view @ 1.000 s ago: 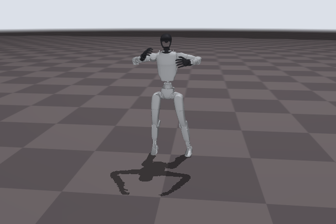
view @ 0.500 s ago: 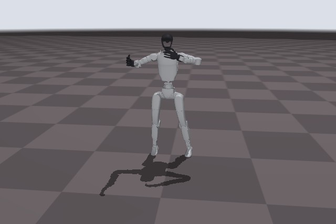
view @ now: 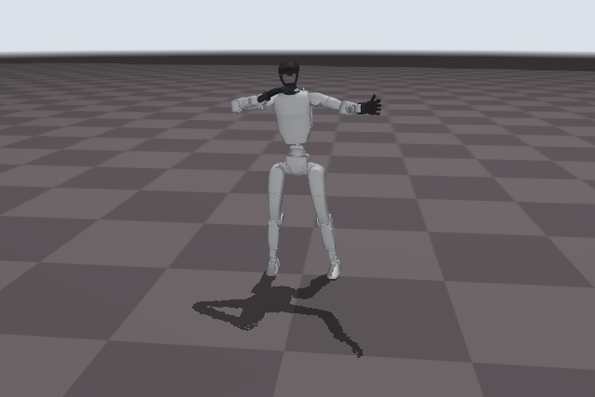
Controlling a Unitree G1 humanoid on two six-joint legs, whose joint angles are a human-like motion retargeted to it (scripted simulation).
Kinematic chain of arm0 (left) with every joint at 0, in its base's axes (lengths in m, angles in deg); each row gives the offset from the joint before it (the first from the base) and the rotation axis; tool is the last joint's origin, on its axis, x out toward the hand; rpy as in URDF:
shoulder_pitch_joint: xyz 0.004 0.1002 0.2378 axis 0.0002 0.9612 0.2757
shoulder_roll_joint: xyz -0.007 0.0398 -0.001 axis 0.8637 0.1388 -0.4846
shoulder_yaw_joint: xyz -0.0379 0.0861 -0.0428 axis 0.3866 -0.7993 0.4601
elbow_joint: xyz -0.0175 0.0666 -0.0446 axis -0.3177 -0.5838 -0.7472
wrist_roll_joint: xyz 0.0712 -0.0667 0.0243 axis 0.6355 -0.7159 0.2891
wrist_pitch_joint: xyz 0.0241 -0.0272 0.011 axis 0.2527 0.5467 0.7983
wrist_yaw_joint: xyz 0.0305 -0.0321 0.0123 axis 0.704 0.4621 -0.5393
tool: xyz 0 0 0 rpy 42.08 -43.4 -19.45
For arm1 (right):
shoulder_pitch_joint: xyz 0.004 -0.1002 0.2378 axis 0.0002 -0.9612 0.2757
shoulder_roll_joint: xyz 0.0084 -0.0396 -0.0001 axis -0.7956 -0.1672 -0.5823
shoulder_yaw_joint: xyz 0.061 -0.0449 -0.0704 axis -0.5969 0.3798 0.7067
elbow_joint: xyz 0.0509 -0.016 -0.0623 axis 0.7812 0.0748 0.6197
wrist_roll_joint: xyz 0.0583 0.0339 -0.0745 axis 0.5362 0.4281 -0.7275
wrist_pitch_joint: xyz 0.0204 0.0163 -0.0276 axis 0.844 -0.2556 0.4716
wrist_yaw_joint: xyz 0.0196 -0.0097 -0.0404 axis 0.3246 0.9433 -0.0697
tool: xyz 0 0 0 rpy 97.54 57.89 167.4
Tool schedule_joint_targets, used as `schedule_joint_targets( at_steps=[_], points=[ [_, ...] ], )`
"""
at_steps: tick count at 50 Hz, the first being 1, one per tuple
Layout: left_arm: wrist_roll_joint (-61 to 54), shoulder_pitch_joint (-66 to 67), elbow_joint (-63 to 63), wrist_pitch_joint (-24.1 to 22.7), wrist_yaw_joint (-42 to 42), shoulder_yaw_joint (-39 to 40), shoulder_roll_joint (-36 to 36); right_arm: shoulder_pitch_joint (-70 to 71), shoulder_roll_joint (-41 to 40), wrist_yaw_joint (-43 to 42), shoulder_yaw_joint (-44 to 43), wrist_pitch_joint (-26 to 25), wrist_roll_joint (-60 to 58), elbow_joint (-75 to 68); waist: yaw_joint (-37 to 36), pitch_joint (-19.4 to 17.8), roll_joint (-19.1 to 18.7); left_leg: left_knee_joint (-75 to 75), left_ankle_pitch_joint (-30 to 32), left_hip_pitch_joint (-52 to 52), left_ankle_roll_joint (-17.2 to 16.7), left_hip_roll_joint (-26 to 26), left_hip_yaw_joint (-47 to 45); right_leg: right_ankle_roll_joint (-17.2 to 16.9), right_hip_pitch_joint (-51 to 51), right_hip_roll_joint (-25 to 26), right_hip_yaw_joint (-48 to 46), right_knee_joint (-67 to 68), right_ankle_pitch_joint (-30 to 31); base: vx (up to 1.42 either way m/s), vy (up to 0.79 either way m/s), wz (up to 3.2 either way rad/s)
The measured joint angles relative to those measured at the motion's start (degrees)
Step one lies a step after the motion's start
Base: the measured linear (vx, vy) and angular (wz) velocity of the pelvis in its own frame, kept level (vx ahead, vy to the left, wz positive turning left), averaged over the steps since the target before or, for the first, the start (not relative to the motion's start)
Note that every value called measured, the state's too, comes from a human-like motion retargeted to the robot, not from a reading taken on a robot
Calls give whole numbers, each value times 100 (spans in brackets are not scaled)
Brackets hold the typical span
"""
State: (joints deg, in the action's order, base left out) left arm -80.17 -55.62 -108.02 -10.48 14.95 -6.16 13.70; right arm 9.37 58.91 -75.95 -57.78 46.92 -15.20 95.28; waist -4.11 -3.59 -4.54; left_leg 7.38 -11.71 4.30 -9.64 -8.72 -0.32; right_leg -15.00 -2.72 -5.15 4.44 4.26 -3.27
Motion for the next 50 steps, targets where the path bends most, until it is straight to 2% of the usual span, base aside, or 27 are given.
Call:
schedule_joint_targets(
  at_steps=[4,7,10,13,14,15,17,18,20,22,23,25,27,28,30,32,34,38,42,45,46,47,48,50],
  points=[
    [-1243,619,2797,-282,1103,-215,125,-895,138,-91,-343,-127,-30,-1879,-162,-6,87,-48,20,18,-42,-94,6,0,19,102,-17,27,10,-2,-7,-2],
    [-1637,370,5064,-434,2058,-906,427,-1492,-80,-106,-611,-210,706,-3622,-283,-14,241,-57,10,18,-128,-181,36,0,19,195,-50,47,20,-2,-8,7],
    [-1423,-739,7078,-719,2588,-2167,581,-1712,-590,-241,-597,-92,2824,-5362,-372,-22,411,-56,-3,-2,-235,-256,83,0,29,274,-94,78,24,-2,-7,12],
    [-63,-2025,8435,-1033,2578,-3176,416,-1824,-1120,79,-633,70,6030,-6388,-387,-23,507,-9,-31,-44,-331,-321,142,0,24,344,-138,90,35,-1,-4,10],
    [426,-2283,8661,-1082,2511,-3312,369,-1897,-1211,155,-686,126,6687,-6456,-391,-27,526,10,-40,-55,-352,-338,156,0,20,362,-148,90,39,0,0,0],
    [896,-2477,8819,-1113,2439,-3387,337,-1979,-1264,231,-742,174,7136,-6446,-396,-31,543,30,-50,-66,-368,-352,168,0,15,378,-156,89,42,0,0,0],
    [1660,-2414,8572,-1074,2562,-3228,513,-2110,-812,1726,-838,-447,5829,-6170,-425,-39,570,66,-58,-89,-331,-339,177,0,20,366,-156,90,38,0,0,0],
    [1737,-2196,8286,-1134,2388,-3055,625,-2233,-831,1758,-973,-266,6049,-5746,-419,-48,563,76,-63,-90,-340,-343,181,0,12,370,-160,87,37,0,0,0],
    [1654,-1583,7468,-1210,1874,-2580,828,-2562,-1094,1209,-1212,405,7637,-4399,-380,-60,532,95,-79,-82,-378,-352,188,0,-15,379,-167,77,33,0,0,0],
    [1776,-1021,6318,-1046,1717,-2134,937,-2523,-928,1559,-1264,404,7294,-3301,-384,-43,478,132,-99,-80,-348,-335,167,0,-30,360,-142,62,30,0,0,0],
    [1846,-754,5694,-928,1601,-1926,925,-2370,-811,1537,-1224,454,6737,-2765,-381,-40,441,146,-105,-73,-318,-318,152,0,-36,341,-125,58,25,0,0,0],
    [1989,-319,4431,-613,1247,-1591,791,-1793,-555,1043,-1019,526,4770,-1735,-373,-43,365,161,-109,-50,-232,-266,110,0,-46,285,-80,49,14,2,7,-18],
    [1797,-21,3191,-241,835,-1306,510,-813,-424,329,-524,217,2371,-790,-320,-69,291,147,-92,-13,-130,-191,62,0,-53,206,-32,46,0,2,8,-20],
    [1471,86,2640,-85,643,-1187,353,-399,-423,181,-317,66,1557,-403,-301,-78,266,142,-85,3,-85,-155,35,0,-56,168,-5,38,-1,1,9,-20],
    [431,260,1658,97,320,-887,8,268,-487,150,169,-91,831,177,-232,-112,209,121,-65,35,-13,-87,-12,0,-57,94,39,33,-7,1,8,-17],
    [-496,429,1038,78,33,-493,-255,483,-498,193,544,-23,998,276,-141,-161,137,105,-55,64,19,-48,-48,0,-60,53,69,31,-7,0,6,-14],
    [-845,629,877,-58,-123,-153,-353,306,-384,38,637,18,1028,-64,-63,-206,66,100,-60,90,17,-47,-82,0,-72,52,93,18,6,0,0,0],
    [-1052,1085,1909,-359,219,140,-218,-459,-32,-550,303,-125,662,-1808,27,-259,1,62,-70,128,-36,-72,-114,0,-72,79,100,28,19,0,0,0],
    [-1130,980,4073,-685,936,-330,219,-1429,-175,-729,-206,-310,1249,-4228,-36,-177,110,14,-90,127,-121,-110,-119,0,-43,121,81,41,29,0,0,0],
    [-813,94,5840,-889,1588,-1321,538,-1897,-601,-661,-423,-347,2803,-6047,-109,-97,228,-1,-118,110,-191,-139,-104,0,-25,152,57,48,36,0,0,0],
    [-608,-436,6364,-864,1844,-1877,566,-1961,-681,-184,-497,-477,3269,-6684,-144,-75,265,-5,-121,100,-194,-134,-96,0,-12,149,51,57,36,0,0,0],
    [-503,-932,6872,-859,2052,-2418,555,-2026,-826,60,-600,-513,4015,-7230,-167,-57,295,-7,-126,92,-206,-134,-88,0,-4,151,45,63,38,0,0,0],
    [-595,-1359,7348,-895,2165,-2930,467,-2093,-1105,-162,-764,-364,5321,-7591,-167,-46,309,-9,-134,91,-237,-144,-80,0,-6,161,37,64,41,0,0,0],
    [-550,-1998,8129,-811,2579,-3729,325,-2170,-1356,-93,-1030,-310,6588,-8064,-159,-27,316,0,-153,90,-282,-162,-73,0,-12,182,32,65,49,0,0,0]
  ],
)
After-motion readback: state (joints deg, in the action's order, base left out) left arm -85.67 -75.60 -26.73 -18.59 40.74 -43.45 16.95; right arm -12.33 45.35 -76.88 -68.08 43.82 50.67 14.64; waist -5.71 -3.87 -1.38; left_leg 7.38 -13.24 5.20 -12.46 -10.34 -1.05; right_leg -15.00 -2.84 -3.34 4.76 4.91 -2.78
